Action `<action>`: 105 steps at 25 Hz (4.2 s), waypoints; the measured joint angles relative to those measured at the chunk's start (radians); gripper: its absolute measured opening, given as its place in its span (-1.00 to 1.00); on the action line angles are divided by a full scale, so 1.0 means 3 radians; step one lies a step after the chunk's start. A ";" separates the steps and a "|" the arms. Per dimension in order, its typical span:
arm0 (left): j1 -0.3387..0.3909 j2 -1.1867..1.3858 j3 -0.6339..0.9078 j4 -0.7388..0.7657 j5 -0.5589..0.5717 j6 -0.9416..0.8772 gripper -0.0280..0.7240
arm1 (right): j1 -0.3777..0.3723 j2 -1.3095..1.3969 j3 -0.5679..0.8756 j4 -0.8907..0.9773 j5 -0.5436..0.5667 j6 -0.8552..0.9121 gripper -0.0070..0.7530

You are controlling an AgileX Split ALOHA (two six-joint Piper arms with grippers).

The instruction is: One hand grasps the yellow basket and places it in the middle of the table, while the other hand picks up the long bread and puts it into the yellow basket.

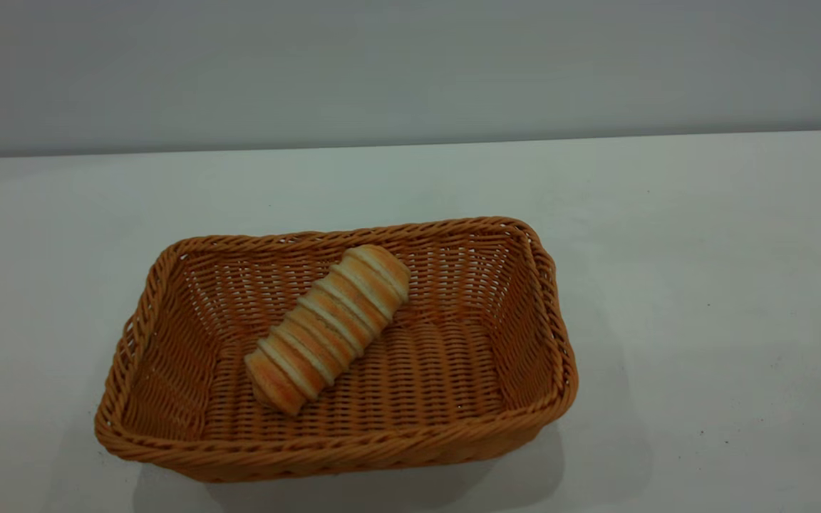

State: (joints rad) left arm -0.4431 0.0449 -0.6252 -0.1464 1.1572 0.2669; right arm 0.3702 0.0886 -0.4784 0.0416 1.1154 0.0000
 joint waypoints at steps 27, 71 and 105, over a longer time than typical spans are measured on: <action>-0.0002 -0.0215 0.0435 -0.0031 -0.0025 -0.0001 0.05 | 0.0000 0.0000 0.0000 0.0000 0.0001 0.0000 -0.42; 0.2112 -0.0216 0.0435 -0.0022 -0.0025 -0.0001 0.05 | -0.1557 0.0000 0.0000 0.0000 0.0001 0.0000 -0.36; 0.1651 -0.0216 0.0435 -0.0022 -0.0025 0.0002 0.05 | -0.1163 0.0000 0.0000 0.0003 0.0001 0.0000 -0.36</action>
State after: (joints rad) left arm 0.0522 -0.0198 -0.4947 -0.1531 1.1498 0.2677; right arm 0.0212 0.0886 -0.4784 0.0424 1.1157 0.0000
